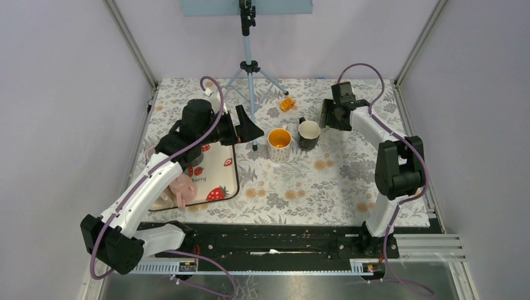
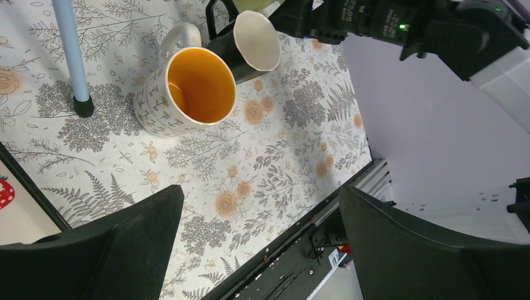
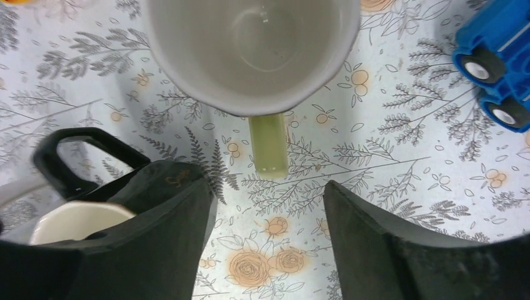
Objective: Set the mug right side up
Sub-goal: Place the cup at the center of the board.
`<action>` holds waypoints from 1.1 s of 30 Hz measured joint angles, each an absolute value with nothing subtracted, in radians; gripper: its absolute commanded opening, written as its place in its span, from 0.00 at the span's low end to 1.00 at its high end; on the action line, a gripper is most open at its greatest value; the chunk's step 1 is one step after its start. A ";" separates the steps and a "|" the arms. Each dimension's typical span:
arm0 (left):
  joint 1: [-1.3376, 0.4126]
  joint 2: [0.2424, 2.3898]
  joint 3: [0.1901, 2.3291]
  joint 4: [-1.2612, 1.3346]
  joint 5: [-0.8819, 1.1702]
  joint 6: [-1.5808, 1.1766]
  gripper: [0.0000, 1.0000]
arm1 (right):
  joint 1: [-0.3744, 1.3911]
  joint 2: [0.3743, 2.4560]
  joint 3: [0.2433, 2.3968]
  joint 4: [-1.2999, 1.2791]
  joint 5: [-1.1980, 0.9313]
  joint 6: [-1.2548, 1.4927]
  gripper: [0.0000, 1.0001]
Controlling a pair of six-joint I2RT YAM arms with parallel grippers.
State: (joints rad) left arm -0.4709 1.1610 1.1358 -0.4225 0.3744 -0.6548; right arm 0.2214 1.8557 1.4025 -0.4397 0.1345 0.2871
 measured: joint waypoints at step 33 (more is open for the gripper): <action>-0.472 0.958 1.054 -0.937 -0.278 -0.852 0.99 | 0.222 1.442 1.326 -0.476 0.037 0.312 1.00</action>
State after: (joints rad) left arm -0.4717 0.9581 1.0542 -0.9367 -0.2779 -0.8516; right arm 0.2218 1.4418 1.3262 -0.4755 0.0372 0.3122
